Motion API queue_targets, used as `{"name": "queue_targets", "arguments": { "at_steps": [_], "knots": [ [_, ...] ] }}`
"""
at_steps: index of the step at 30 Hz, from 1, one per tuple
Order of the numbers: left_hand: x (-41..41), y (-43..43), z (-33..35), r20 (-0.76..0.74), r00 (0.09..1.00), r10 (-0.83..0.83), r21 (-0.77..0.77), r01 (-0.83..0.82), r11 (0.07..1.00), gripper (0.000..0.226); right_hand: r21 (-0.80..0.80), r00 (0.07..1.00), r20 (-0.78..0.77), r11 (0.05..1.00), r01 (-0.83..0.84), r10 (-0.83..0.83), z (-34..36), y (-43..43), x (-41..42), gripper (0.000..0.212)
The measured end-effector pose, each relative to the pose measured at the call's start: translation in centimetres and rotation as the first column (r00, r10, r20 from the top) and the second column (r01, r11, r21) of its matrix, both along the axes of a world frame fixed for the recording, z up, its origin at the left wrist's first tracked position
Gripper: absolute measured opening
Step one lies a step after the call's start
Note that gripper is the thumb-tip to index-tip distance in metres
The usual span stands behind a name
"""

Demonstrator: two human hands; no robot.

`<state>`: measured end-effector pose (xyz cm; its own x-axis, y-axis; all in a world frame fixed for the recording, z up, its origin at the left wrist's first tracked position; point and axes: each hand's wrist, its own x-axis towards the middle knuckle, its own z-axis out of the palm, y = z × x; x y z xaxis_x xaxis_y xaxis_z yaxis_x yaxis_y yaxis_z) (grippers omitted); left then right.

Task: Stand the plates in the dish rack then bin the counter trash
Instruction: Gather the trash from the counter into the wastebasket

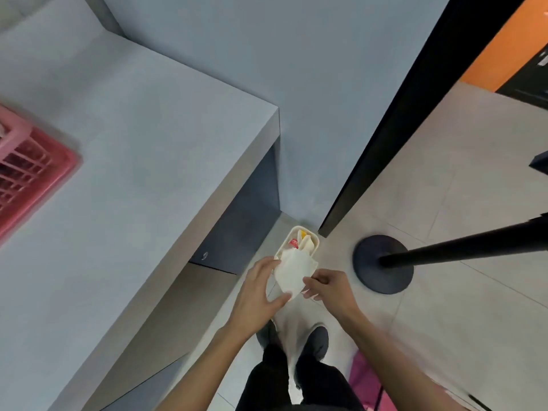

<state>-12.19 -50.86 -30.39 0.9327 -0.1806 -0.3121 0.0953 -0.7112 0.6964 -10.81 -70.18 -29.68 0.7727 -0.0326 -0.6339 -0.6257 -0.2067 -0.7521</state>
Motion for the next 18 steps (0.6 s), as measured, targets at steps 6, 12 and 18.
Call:
{"name": "queue_targets", "arguments": {
  "at_steps": [6,12,18],
  "knots": [
    [0.4,1.1,-7.4,-0.178,0.984,-0.011,0.009,0.013,1.0,0.061,-0.162,0.995,-0.088,0.986,0.032,-0.046,-6.7,-2.1,-1.2,0.029],
    [2.3,0.2,-17.1,-0.339,0.941,-0.012,-0.047,-0.004,0.999,0.057,-0.225,0.981,-0.191,0.972,-0.069,0.025,-16.0,-3.1,-1.1,0.027],
    [5.6,-1.6,-26.9,-0.529,0.848,-0.033,-0.153,-0.057,0.987,0.067,-0.146,0.972,-0.229,0.985,-0.093,0.058,-26.9,-2.0,0.0,0.029]
  ]
}}
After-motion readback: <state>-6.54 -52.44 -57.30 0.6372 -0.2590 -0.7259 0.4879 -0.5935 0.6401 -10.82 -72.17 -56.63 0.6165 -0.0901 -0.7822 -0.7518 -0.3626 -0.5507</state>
